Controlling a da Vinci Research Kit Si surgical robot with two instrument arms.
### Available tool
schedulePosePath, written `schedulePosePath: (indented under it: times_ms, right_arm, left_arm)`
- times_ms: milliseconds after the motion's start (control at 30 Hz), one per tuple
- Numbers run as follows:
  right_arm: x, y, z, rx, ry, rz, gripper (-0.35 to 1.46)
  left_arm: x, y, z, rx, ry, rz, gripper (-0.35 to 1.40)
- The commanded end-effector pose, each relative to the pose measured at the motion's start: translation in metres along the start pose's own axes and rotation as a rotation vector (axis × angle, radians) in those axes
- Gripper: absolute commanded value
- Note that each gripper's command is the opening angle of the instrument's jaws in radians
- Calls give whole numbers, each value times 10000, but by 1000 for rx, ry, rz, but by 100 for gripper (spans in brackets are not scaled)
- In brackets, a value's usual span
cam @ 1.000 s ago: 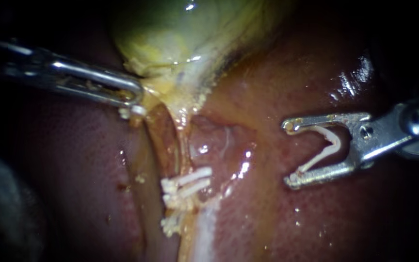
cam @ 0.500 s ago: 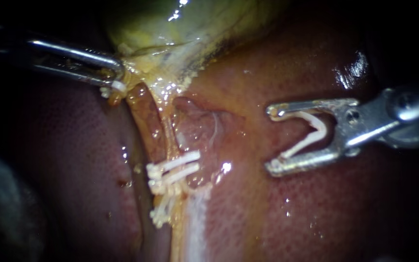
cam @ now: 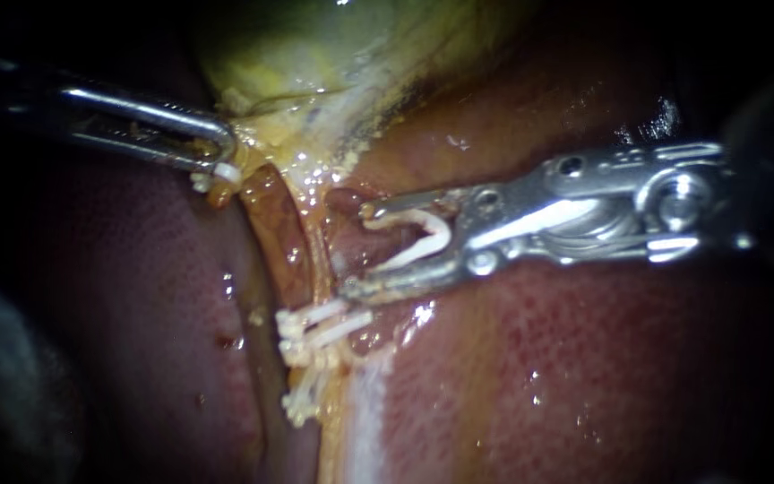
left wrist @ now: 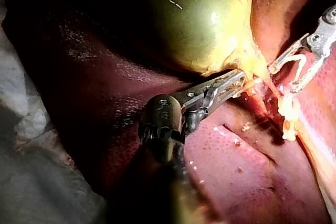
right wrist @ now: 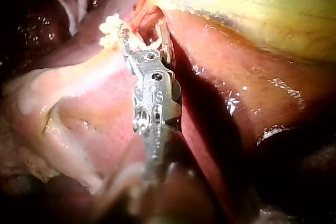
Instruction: Clipping third clip right tube
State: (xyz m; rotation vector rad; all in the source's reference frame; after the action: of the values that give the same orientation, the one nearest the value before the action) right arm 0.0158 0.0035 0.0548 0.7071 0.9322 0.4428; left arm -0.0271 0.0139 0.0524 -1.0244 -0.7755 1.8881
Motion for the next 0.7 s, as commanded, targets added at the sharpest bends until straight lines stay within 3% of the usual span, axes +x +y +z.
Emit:
schedulePosePath:
  times_ms: [33,167,300,567,700]
  right_arm:
    - [-4,4,7,9,-1,19,45]
    - [-15,13,25,13,23,57,45]
    - [-19,19,38,18,95,111,46]
    - [-10,24,53,121,291,247,45]
    - [-6,25,57,139,347,269,45]
  left_arm:
    - [0,0,0,-1,0,0,-35]
    - [-1,0,1,0,0,0,-35]
    - [-1,1,1,-3,-2,0,-35]
    - [-1,1,1,-2,-1,1,-35]
    - [-2,1,2,-1,-1,1,-35]
